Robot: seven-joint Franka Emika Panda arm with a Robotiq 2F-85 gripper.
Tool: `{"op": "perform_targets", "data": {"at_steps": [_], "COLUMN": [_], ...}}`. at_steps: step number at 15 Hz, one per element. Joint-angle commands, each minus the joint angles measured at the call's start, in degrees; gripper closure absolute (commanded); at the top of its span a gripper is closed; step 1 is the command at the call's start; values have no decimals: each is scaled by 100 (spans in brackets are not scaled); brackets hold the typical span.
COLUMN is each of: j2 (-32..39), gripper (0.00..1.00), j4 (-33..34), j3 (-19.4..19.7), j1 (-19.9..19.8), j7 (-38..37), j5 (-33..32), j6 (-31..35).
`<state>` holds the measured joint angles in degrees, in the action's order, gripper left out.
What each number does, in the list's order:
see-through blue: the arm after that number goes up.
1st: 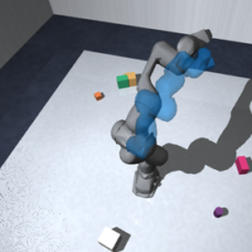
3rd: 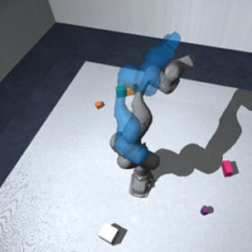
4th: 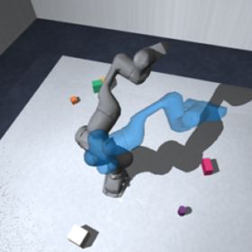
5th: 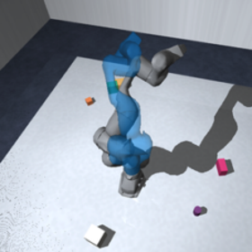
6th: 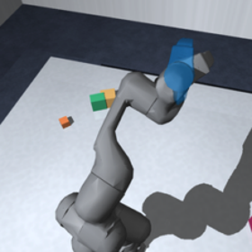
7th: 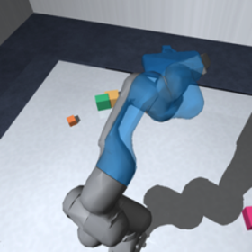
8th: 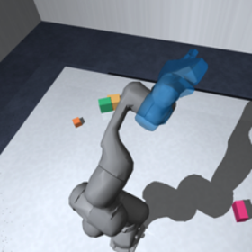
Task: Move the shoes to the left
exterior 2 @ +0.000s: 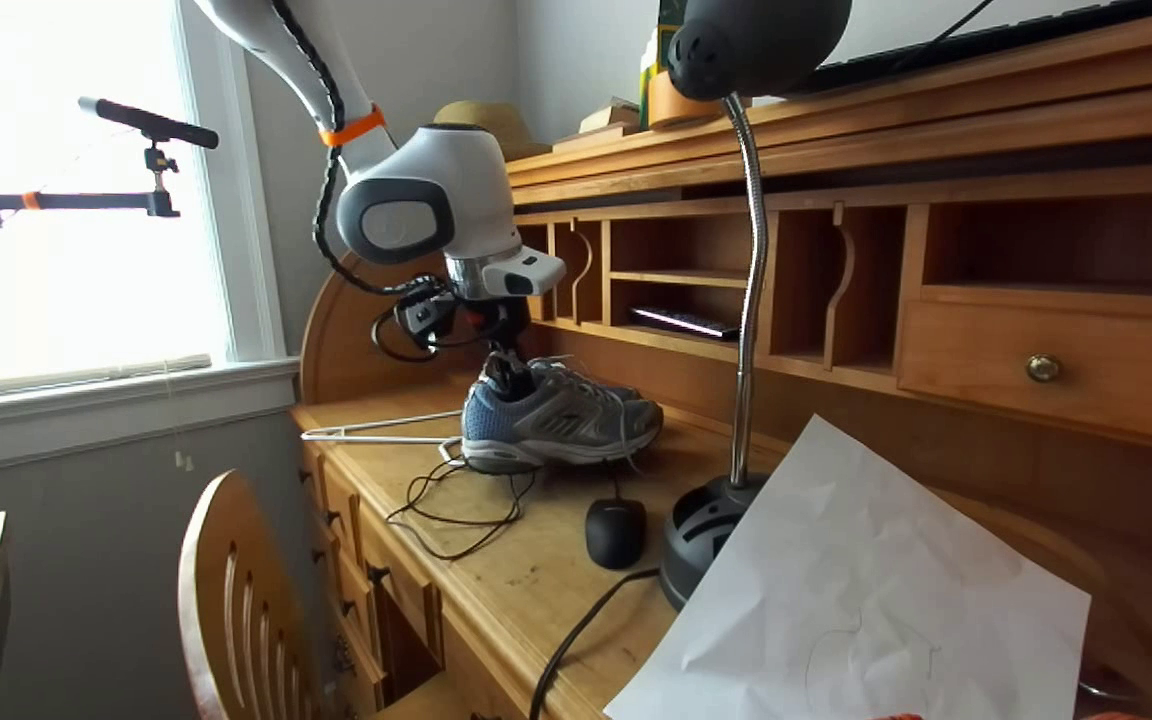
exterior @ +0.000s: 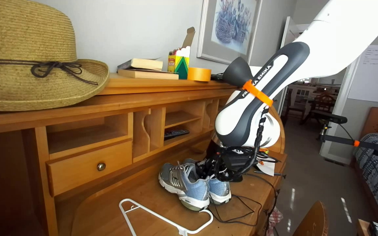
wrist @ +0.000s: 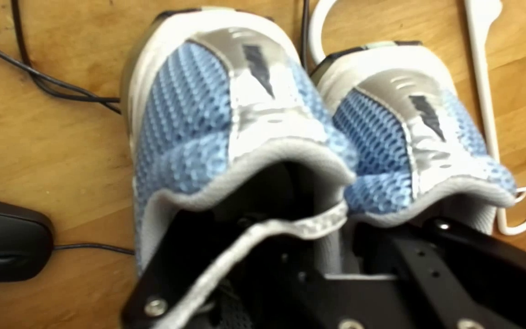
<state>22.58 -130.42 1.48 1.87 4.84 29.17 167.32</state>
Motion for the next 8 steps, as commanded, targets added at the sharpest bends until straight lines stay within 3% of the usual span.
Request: {"op": "perform_targets", "data": {"at_steps": [1,5,8], "j2": [-636,-1220,-1619], "gripper": [96,96,96], "j4": [-355,-495,-507], "j3": [472,452,136], "j1": [437,451,277], "j7": [-1358,-2036,-1993], "j5": [-1173,-1694,-1543], "j6": [-132,-403,-879]}}
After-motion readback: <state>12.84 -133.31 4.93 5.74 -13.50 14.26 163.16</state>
